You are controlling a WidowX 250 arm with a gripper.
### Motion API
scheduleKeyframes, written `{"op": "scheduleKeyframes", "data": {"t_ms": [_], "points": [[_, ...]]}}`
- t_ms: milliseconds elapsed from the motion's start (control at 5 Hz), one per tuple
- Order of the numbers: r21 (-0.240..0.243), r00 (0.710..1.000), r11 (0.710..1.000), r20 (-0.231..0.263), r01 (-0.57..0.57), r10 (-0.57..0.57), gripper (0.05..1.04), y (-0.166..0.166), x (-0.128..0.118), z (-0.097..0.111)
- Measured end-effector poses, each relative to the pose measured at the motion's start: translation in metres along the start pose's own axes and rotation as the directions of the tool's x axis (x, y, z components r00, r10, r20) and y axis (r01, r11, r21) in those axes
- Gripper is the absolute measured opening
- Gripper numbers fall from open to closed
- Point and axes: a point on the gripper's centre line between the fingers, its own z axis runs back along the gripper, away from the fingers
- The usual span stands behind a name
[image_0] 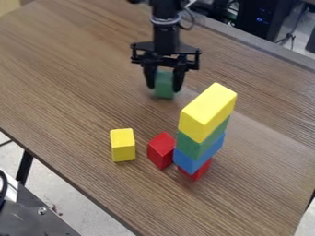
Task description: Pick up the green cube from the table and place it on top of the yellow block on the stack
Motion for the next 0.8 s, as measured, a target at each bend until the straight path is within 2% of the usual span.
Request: {"op": "scheduleKeyframes", "data": {"t_ms": [200,400,600,800], "points": [[-0.055,0.998,0.998,0.041,0.039,-0.037,0.577,0.008,-0.023,0.040],[-0.049,0.988,0.994,0.126,0.094,-0.087,0.577,0.011,-0.052,0.094],[-0.020,0.976,0.986,0.146,0.165,-0.161,0.577,0.003,-0.075,0.122],[-0.027,0.947,0.964,0.192,0.266,-0.256,0.577,-0.016,-0.097,0.146]]}}
